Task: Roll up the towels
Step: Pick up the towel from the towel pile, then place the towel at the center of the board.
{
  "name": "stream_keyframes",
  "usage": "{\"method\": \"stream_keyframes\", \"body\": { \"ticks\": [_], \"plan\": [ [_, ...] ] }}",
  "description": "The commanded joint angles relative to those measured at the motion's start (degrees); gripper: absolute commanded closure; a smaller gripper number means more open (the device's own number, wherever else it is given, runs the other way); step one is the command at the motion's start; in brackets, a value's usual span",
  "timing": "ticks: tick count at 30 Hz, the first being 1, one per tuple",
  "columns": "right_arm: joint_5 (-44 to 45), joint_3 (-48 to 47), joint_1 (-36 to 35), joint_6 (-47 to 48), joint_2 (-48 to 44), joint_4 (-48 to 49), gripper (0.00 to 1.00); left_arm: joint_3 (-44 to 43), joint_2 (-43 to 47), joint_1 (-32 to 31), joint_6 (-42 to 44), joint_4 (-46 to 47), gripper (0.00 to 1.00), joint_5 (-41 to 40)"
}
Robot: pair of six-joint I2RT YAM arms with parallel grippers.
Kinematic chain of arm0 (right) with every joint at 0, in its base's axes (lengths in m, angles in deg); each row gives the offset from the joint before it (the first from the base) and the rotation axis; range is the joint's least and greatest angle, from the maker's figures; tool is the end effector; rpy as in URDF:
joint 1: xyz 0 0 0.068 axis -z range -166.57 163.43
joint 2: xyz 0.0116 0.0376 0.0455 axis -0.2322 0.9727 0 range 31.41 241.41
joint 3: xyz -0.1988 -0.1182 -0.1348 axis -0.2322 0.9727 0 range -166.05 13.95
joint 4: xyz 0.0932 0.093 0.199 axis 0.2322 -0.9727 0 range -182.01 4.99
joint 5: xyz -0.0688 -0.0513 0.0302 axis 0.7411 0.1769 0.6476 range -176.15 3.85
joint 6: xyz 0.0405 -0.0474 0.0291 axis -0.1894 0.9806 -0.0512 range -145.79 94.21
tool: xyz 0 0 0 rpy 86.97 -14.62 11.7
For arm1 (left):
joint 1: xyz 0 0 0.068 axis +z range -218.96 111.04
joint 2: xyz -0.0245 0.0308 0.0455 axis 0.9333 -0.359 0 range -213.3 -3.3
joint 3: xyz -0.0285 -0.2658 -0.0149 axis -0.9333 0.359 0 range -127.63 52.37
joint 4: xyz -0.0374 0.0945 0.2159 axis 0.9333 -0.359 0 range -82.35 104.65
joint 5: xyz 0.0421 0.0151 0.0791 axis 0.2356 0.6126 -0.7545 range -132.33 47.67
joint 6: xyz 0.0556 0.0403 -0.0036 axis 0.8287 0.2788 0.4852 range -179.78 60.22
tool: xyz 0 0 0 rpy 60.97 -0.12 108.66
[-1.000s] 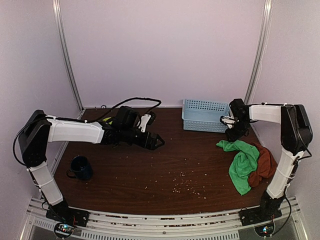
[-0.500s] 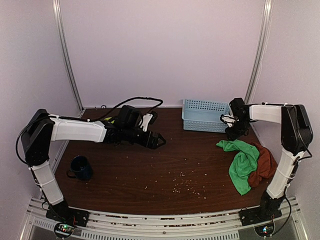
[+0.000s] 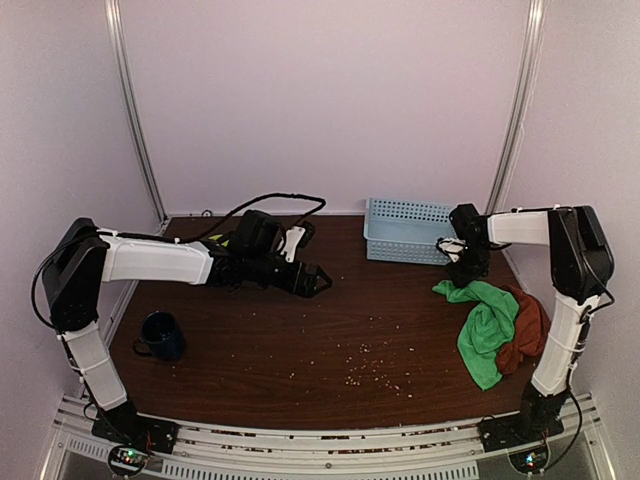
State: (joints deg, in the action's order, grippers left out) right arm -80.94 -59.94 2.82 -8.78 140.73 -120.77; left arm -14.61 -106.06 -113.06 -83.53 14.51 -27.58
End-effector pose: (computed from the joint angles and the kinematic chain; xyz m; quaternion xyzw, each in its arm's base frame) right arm 0.3565 0.0616 0.1561 -0.2280 0.9588 -0.0539 0.1604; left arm 0.2735 -0.2846 0.2107 0.2134 0.8591 -0.3465 0.3103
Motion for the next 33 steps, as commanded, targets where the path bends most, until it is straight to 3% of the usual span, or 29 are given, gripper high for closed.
{"method": "stream_keyframes", "body": {
  "ticks": [1, 4, 6, 13, 21, 24, 27, 33],
  "plan": [
    [2.72, -1.78, -0.11, -2.46, -1.93, -0.13, 0.81, -0.05, 1.21, -0.33, 0.13, 1.18, 0.14, -0.88],
    [-0.9, -3.5, -0.39, -2.65, -6.89, -1.28, 0.95, -0.05, 2.11, -0.29, 1.05, 0.45, 0.14, -2.21],
    [-6.02, -5.51, -1.12, -1.54, -10.68, -3.44, 1.0, 0.08, 2.86, -0.29, 1.59, -0.11, 0.14, -3.72],
    [-30.12, -13.19, -8.56, 5.22, -21.1, -10.1, 1.0, -0.88, 5.66, -0.24, 4.46, -4.43, 0.14, -10.14],
    [-48.12, -35.63, -24.09, 8.66, -19.1, -17.08, 1.0, -1.97, 11.7, 1.53, 6.1, -9.0, 0.13, -17.34],
    [-54.9, -47.26, -24.63, 5.96, -15.83, -17.78, 1.0, -0.69, 13.79, 1.97, 5.58, -8.64, 0.14, -19.7],
    [-59.38, -52.81, -24.56, 3.02, -16.02, -14.66, 1.0, 0.77, 15.79, 2.0, 4.86, -7.6, 0.16, -20.65],
    [-59.39, -50.4, -18.36, -1.95, -17.39, -11.91, 1.0, 2.33, 18.44, 2.0, 3.98, -5.29, 0.15, -20.87]
  ]
}}
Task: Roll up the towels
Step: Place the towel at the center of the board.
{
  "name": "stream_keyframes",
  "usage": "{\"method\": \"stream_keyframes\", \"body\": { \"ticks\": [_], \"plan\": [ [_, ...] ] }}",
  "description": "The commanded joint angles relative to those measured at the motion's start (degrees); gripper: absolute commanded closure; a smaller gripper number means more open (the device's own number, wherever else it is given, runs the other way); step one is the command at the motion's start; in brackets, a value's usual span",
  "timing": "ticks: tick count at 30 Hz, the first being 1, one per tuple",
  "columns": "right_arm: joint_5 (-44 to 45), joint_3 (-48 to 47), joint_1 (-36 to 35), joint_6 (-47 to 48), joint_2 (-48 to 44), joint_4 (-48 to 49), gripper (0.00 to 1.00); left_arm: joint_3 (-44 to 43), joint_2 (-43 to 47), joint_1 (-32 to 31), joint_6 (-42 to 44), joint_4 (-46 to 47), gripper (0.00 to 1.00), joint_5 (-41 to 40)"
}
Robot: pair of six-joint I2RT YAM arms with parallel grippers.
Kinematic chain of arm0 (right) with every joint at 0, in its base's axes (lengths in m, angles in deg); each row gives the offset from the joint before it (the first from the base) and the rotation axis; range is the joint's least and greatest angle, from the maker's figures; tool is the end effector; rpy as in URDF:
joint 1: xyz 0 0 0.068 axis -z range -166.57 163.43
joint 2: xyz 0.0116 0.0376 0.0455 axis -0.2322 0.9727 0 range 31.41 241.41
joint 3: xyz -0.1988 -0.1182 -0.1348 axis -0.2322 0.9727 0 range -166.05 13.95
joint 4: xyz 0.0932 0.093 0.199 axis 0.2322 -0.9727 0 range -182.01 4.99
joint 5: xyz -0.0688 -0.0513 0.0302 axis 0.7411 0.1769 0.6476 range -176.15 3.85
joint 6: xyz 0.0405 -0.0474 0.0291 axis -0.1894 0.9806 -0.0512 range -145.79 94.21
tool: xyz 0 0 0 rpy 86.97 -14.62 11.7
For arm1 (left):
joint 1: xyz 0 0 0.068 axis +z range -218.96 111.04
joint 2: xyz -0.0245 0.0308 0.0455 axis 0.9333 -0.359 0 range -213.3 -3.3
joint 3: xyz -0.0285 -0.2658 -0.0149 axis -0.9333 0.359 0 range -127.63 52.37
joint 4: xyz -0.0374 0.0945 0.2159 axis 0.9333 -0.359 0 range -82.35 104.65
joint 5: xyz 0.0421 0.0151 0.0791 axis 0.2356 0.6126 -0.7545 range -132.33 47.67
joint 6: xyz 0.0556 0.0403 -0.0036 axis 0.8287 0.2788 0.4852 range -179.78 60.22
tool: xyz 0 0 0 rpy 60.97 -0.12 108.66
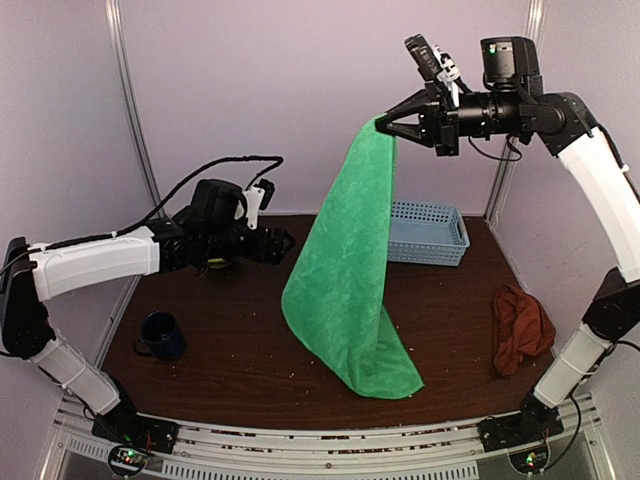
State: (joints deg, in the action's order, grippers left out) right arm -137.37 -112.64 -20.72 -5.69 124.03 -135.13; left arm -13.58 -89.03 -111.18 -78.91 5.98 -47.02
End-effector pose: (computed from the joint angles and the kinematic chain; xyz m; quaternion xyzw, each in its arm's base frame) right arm 0.2122 0.1963 0.5146 -0.5598 0.5233 0.4092 0.4954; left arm 0.2565 -0.2265 0.2918 0.1512 0.8453 -0.2306 0.4577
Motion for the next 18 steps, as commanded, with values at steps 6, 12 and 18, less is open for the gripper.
{"method": "stream_keyframes", "body": {
  "ticks": [6, 12, 18],
  "plan": [
    [-2.41, 36.25, 26.63, -11.2, -10.52, 14.99, 1.0, 2.02, 1.12, 0.12, 0.5, 3.86, 0.14, -1.79],
    [12.82, 66.08, 42.28, 11.18, -24.22, 4.94, 0.73, 3.63, -1.11, 0.07, 1.55, 2.38, 0.16, 1.59],
    [14.68, 71.34, 45.82, 15.03, -33.58, 6.12, 0.36, 2.92, -5.37, -0.05, 3.69, -1.89, 0.24, 11.48]
  ]
}}
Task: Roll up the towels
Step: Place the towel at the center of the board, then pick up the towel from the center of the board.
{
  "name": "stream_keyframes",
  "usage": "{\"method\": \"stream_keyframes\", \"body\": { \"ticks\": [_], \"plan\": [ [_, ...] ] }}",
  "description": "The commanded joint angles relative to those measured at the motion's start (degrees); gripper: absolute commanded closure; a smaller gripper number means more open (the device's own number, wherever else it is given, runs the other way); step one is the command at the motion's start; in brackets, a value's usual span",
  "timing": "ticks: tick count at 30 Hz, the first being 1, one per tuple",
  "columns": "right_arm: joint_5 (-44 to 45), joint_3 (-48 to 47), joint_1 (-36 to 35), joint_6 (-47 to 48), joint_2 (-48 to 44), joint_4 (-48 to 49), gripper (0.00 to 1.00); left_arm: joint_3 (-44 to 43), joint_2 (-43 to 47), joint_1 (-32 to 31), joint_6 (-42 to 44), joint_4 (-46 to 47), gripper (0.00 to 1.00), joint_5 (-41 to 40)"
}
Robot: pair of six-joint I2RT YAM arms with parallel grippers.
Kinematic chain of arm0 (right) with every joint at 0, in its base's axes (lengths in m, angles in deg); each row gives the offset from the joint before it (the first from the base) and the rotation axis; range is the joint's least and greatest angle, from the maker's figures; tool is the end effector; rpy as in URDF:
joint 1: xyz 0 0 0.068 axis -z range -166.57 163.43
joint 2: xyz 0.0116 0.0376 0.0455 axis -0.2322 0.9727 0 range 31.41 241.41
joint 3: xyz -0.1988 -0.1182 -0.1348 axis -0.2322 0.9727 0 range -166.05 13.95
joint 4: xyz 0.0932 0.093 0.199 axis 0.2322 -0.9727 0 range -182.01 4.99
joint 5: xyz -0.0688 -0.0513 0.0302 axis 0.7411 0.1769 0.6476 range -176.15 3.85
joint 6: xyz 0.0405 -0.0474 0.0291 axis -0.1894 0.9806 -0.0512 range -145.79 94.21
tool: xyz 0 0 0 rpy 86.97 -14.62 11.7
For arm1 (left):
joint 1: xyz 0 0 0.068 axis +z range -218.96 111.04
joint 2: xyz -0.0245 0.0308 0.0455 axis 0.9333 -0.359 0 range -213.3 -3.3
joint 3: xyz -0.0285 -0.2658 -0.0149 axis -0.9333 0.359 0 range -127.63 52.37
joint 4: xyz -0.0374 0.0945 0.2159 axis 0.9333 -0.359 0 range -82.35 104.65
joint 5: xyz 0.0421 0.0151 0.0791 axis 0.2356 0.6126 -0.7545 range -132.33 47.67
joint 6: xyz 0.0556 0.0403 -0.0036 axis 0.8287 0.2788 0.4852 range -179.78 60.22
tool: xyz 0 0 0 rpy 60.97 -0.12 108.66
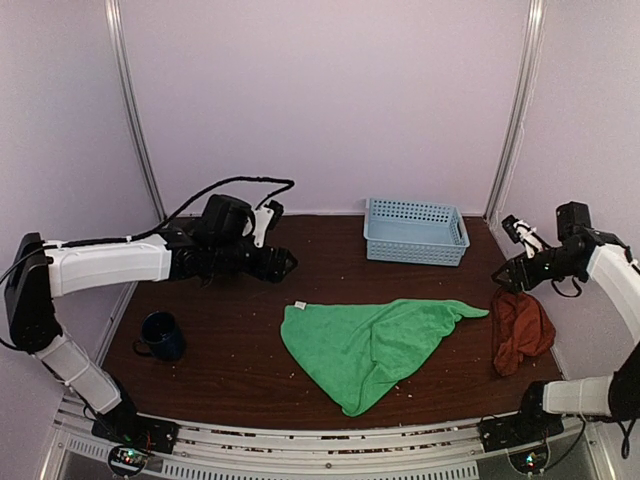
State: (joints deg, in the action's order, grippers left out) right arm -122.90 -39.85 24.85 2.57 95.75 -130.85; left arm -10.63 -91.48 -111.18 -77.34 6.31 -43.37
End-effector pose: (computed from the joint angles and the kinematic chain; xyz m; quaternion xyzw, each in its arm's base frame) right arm 0.2040 -0.0073 0.2666 -0.2239 0.8852 0.1904 0.3607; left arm 0.2560 -0.2309 0.2611 0.1839 0.8615 -0.2289 0.4142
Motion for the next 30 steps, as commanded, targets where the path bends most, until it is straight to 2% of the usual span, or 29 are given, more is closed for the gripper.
{"method": "stream_keyframes", "body": {
  "ticks": [1, 4, 8, 14, 16, 20, 26, 28, 30],
  "plan": [
    [-3.02, -1.47, -0.46, 7.46, -5.1, 1.64, 0.34, -0.25, -4.05, -0.1, 2.13, -2.93, 0.26, 9.96],
    [-3.29, -1.05, -7.53, 7.47, -1.39, 3.41, 0.38, -2.09, -7.74, -1.09, 0.64, -7.21, 0.28, 13.43],
    [8.87, -2.34, -23.3, 9.57, 8.68, 5.01, 0.44, -2.36, -9.61, -1.86, -1.67, -13.37, 0.27, 16.58],
    [11.12, -9.95, -34.41, 7.63, 24.71, 9.11, 0.43, 1.89, -6.28, -1.9, -5.09, -15.17, 0.18, 13.14],
    [11.63, -13.58, -36.82, 7.3, 30.11, 9.12, 0.41, 1.64, -7.74, -1.83, -6.67, -15.28, 0.17, 12.1],
    [10.51, -20.18, -40.15, 9.51, 39.17, 5.08, 0.37, 0.0, -11.84, -1.73, -10.95, -14.72, 0.23, 13.31],
    [11.45, -23.13, -43.0, 11.55, 45.76, 3.44, 0.35, -0.5, -15.7, -1.73, -14.41, -11.57, 0.25, 15.56],
    [10.77, -23.74, -43.52, 11.95, 46.7, 2.73, 0.35, -1.42, -17.26, -1.73, -14.32, -11.62, 0.28, 15.26],
    [10.08, -24.09, -44.1, 12.57, 47.42, 1.41, 0.35, -2.34, -18.66, -1.73, -14.8, -11.85, 0.37, 14.62]
  ]
}}
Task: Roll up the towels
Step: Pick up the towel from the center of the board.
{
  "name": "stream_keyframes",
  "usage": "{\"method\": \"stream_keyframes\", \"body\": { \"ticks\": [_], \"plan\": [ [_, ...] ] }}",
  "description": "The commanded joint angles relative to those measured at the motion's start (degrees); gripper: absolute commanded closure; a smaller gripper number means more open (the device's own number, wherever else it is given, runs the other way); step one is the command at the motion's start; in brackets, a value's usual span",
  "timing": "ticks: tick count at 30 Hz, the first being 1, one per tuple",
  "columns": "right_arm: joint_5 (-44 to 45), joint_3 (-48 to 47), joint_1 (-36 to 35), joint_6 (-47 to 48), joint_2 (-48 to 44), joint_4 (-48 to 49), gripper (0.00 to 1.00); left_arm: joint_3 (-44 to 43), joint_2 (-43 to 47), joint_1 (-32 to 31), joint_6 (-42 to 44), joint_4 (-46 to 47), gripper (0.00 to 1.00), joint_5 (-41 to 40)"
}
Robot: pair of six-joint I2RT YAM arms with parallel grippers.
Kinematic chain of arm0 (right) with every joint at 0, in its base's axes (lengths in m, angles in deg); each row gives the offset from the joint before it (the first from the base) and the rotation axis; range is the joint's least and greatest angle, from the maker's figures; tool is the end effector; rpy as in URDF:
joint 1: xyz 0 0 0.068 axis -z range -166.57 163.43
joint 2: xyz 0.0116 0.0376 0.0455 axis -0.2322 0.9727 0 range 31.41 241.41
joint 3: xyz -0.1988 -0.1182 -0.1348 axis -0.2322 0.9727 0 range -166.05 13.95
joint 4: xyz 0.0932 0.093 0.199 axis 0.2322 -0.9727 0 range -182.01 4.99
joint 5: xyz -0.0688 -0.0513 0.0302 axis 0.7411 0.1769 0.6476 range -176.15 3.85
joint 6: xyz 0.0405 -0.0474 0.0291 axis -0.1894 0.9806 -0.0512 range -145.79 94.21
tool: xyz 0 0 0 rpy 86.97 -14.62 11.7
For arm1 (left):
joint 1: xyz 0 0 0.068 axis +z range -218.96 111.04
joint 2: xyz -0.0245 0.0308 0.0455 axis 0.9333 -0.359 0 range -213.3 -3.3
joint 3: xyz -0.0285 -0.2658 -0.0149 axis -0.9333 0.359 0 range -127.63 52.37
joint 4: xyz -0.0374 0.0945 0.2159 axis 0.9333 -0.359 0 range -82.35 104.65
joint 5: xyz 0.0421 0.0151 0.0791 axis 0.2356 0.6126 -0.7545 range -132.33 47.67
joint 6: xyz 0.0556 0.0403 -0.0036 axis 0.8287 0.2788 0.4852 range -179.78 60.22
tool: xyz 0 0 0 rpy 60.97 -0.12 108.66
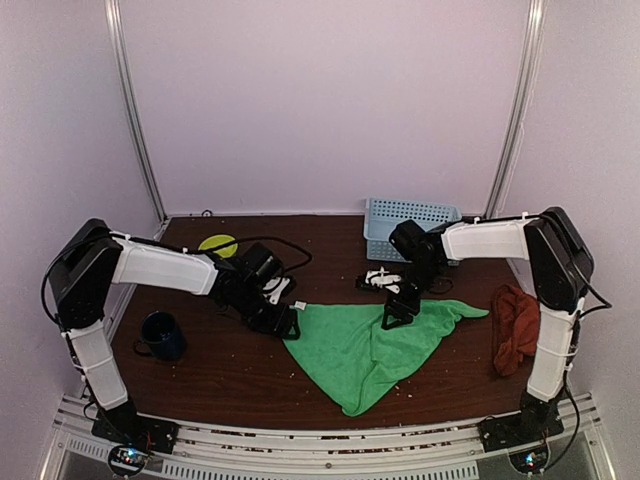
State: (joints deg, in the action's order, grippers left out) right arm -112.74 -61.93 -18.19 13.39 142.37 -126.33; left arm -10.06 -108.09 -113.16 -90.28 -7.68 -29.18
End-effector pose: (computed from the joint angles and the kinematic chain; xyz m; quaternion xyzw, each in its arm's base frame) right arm 0.2906 0.2081 0.1571 -0.5819 0.7720 0.2202 0.1300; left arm 0.2379 -0.2489 0.1437 0.1405 0.9594 -0.2208 0.1053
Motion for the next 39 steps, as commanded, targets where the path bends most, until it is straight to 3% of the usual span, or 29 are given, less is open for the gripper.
{"method": "stream_keyframes", "body": {
  "ticks": [1, 5, 6, 8, 9, 12, 16, 20, 22, 27, 31, 34, 39],
  "plan": [
    [-0.57, -2.28, -1.39, 2.37, 1.22, -3.67, 0.35, -3.26, -2.73, 0.26, -2.11, 2.01, 0.4, 0.17],
    [0.34, -3.24, -2.66, 0.74, 3.37, -2.93, 0.38, -3.17, -3.82, 0.26, -1.74, 3.74, 0.57, -0.2],
    [0.66, -3.91, -2.8, 0.11, 4.24, -2.81, 0.45, -2.83, -3.62, 0.26, -1.64, 4.41, 0.66, -0.86],
    [1.41, -5.89, -2.92, -1.6, 5.03, -3.15, 0.62, -2.8, -3.01, 0.3, -1.23, 4.92, 0.94, -2.66],
    [1.42, -6.81, -2.92, -1.72, 4.64, -3.99, 0.67, -3.56, -2.54, 0.39, -0.99, 3.65, 1.0, -4.22],
    [0.62, -8.32, -2.84, -1.76, 0.42, -6.57, 0.86, -5.52, 1.3, 1.28, -0.08, 0.2, 1.0, -9.57],
    [-0.12, -9.26, -1.86, -2.41, -8.88, -9.34, 0.91, -9.26, 8.37, 5.24, 1.48, -5.29, 1.0, -14.37],
    [-2.87, -11.52, 3.5, -5.15, -16.31, -9.04, 0.96, -13.37, 14.32, 9.17, 4.16, -9.53, 1.0, -17.82],
    [-3.68, -10.63, 5.81, -5.6, -19.67, -8.18, 0.97, -14.42, 14.94, 10.3, 5.27, -10.93, 1.0, -17.42],
    [0.27, -1.22, 4.95, -6.52, -22.83, -2.61, 0.86, -12.71, 9.87, 11.05, 5.18, -13.97, 1.0, -19.32],
    [-0.03, -0.95, 1.45, -9.51, -18.89, -1.33, 0.84, -10.34, 11.15, 10.62, 4.88, -11.95, 1.0, -16.48],
    [4.25, -0.84, -0.66, -14.36, -14.98, 3.62, 0.73, -8.69, 13.69, 10.63, 4.28, -10.79, 1.0, -17.47],
    [7.21, -4.85, -0.82, -15.94, -5.04, 2.16, 0.56, -6.49, 14.12, 10.63, 4.84, -11.11, 1.0, -17.65]
  ]
}}
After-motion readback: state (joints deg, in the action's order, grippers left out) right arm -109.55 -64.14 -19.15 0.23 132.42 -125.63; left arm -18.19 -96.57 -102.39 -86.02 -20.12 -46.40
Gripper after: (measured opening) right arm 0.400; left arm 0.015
